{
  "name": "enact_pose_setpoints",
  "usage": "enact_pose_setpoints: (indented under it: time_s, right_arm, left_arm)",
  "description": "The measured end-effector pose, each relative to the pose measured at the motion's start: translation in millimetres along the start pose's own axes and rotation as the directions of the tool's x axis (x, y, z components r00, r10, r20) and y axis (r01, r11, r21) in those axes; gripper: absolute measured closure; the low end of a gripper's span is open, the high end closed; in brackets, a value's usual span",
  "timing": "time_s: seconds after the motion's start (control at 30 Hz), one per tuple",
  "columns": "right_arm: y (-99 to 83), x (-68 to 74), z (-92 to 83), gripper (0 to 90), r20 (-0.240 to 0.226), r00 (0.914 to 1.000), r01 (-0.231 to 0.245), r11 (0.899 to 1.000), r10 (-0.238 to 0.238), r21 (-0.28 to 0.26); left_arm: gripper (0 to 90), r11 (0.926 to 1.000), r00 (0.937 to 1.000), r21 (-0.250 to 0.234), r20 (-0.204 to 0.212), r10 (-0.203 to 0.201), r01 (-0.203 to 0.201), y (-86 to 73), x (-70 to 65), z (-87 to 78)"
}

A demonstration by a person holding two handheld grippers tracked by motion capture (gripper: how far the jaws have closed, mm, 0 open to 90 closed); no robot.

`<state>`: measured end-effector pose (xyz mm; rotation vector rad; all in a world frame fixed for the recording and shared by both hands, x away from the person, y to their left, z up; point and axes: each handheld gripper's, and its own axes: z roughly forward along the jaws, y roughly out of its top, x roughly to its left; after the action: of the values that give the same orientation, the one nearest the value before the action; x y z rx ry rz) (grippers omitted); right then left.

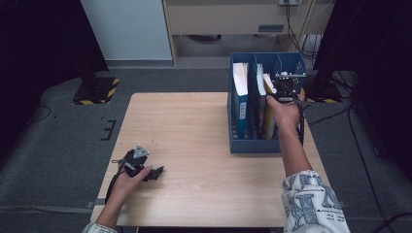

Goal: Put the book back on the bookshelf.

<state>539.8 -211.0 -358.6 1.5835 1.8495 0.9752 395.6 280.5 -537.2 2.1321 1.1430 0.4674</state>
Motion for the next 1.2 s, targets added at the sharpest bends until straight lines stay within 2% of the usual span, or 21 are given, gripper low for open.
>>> enact_pose_setpoints:
  time_s: [0.17,0.33,0.63,0.8,0.93,1.03,1.2]
  right_arm:
    - [0.4,-0.6,-1.6,68.7,-0.005,0.9999,-0.010,1.000,0.010,-0.008]
    - [-0.5,-1.8,-3.3,69.1,-0.006,1.0000,0.006,1.000,-0.006,-0.004]
    - [-1.4,-2.7,-6.0,74.8,0.007,0.9997,0.024,1.000,-0.024,0.005]
    - [-2.6,-5.2,-7.2,74.9,0.038,0.9992,0.012,0.999,-0.010,-0.048]
    - [3.7,-4.9,-6.3,74.9,0.052,0.9987,0.006,0.996,-0.001,-0.088]
    - [8.1,-2.9,-1.5,74.9,0.056,0.9984,-0.003,0.995,0.008,-0.098]
    - [8.5,0.2,8.6,74.7,0.065,0.9979,0.011,0.997,-0.005,-0.083]
  left_arm:
    - [0.0,1.0000,1.0000,0.000,0.000,0.000,0.000,0.0,-0.2,0.0]
    - [0.0,1.0000,1.0000,0.000,0.001,0.000,0.000,0.0,-0.4,0.0]
    - [0.0,1.0000,1.0000,-0.001,0.001,0.000,0.000,0.0,-0.6,0.1]
    - [0.0,1.0000,1.0000,-0.001,0.002,0.000,0.000,0.0,-0.6,0.1]
    - [0.0,1.0000,1.0000,-0.001,0.003,0.001,-0.001,0.1,-0.5,0.2]
    - [0.0,1.0000,1.0000,-0.001,0.003,0.001,-0.001,0.1,-0.5,0.2]
    - [0.0,1.0000,1.0000,-0.001,0.003,0.001,-0.001,0.0,-0.5,0.1]
